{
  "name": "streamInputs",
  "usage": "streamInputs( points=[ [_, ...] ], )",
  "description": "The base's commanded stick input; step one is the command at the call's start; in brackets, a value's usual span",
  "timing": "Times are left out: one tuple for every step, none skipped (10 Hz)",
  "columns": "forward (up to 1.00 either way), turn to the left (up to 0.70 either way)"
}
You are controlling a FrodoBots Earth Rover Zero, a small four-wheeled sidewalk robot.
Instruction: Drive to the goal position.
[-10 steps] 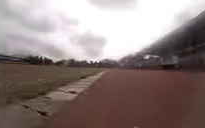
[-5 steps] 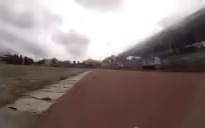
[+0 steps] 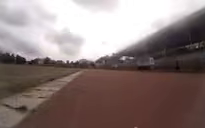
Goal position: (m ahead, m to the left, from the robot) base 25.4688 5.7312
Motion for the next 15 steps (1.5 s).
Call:
streamInputs(
  points=[
    [1.00,0.00],
    [1.00,0.00],
    [1.00,0.00],
    [1.00,0.00],
    [1.00,0.00],
    [1.00,0.00],
    [1.00,0.00],
    [1.00,0.00],
    [1.00,0.00],
    [1.00,0.00],
    [1.00,0.00],
    [1.00,0.00],
    [1.00,0.00],
    [1.00,0.00],
    [1.00,0.00]
  ],
)
